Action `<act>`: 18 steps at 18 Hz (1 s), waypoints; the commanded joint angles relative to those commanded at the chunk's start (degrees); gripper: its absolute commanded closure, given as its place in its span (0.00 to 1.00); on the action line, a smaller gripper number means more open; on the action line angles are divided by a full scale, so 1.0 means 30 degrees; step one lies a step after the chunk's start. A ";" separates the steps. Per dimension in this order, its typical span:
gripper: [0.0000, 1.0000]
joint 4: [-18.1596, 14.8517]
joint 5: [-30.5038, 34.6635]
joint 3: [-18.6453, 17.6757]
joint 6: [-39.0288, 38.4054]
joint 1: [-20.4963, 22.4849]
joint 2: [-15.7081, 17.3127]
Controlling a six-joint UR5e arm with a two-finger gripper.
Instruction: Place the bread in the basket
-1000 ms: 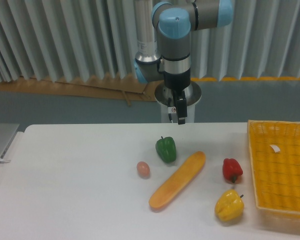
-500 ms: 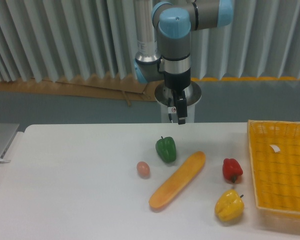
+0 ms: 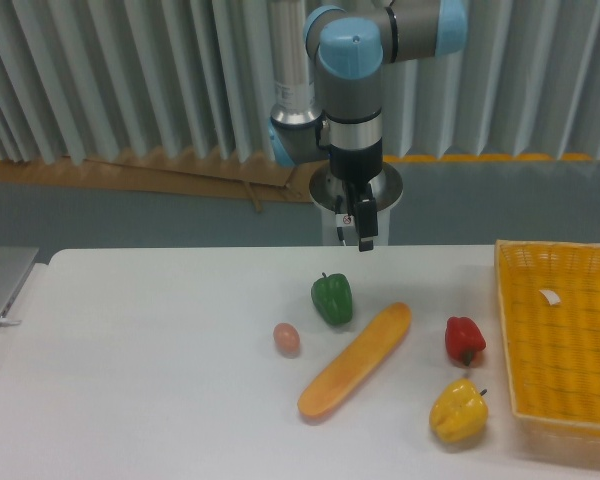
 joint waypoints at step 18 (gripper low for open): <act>0.00 0.1583 0.0088 -0.0146 -0.4780 0.0146 -0.1290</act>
